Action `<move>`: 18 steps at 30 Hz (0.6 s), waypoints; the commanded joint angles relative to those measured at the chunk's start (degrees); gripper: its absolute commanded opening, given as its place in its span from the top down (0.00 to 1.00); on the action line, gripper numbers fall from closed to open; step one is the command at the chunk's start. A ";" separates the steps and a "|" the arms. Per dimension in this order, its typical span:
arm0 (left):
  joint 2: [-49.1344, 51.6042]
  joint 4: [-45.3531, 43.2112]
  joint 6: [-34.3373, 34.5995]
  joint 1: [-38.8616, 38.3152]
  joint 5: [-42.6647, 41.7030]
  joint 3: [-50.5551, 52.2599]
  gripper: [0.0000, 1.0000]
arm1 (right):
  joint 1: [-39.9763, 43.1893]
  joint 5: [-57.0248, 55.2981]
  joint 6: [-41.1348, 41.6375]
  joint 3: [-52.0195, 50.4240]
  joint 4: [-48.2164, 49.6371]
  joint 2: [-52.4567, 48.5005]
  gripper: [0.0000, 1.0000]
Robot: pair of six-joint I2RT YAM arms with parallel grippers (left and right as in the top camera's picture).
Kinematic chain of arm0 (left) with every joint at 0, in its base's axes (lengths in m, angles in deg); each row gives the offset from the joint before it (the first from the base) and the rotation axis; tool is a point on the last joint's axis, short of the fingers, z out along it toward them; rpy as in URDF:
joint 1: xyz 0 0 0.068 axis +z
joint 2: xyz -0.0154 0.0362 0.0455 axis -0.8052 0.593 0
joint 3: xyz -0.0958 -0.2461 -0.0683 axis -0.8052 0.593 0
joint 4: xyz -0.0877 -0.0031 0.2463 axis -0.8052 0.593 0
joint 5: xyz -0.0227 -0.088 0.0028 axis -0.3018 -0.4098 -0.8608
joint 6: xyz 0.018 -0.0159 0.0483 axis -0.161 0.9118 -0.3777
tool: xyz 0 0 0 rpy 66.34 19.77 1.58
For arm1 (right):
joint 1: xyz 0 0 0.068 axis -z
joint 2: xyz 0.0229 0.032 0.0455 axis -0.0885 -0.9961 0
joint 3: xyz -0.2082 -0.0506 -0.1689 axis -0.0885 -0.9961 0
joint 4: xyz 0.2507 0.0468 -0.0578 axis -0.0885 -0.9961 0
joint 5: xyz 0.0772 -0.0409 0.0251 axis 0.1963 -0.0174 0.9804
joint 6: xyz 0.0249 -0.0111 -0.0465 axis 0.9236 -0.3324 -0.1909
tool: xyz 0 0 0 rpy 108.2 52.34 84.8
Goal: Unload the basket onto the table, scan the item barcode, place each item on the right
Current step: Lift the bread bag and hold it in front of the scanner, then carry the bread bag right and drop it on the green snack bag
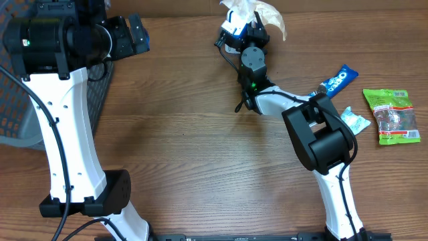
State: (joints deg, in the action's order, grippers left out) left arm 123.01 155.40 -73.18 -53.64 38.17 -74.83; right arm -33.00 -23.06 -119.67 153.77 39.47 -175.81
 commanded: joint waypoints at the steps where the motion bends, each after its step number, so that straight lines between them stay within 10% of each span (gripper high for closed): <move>1: -0.28 -0.15 0.74 -0.39 -0.15 -0.74 0.00 | -2.49 -3.80 1.84 0.81 1.95 -0.09 0.96; 10: -0.28 -0.15 0.74 -0.39 -0.15 -0.74 0.00 | -5.84 -7.58 12.04 0.81 -1.11 6.47 0.96; 18: -0.28 -0.15 0.74 -0.39 -0.15 -0.74 0.00 | -7.28 -5.70 34.16 0.81 -32.15 21.86 0.96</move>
State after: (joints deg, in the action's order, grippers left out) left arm 123.01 155.40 -73.20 -53.64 38.14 -74.83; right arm -40.04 -29.33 -98.84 153.73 11.54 -163.40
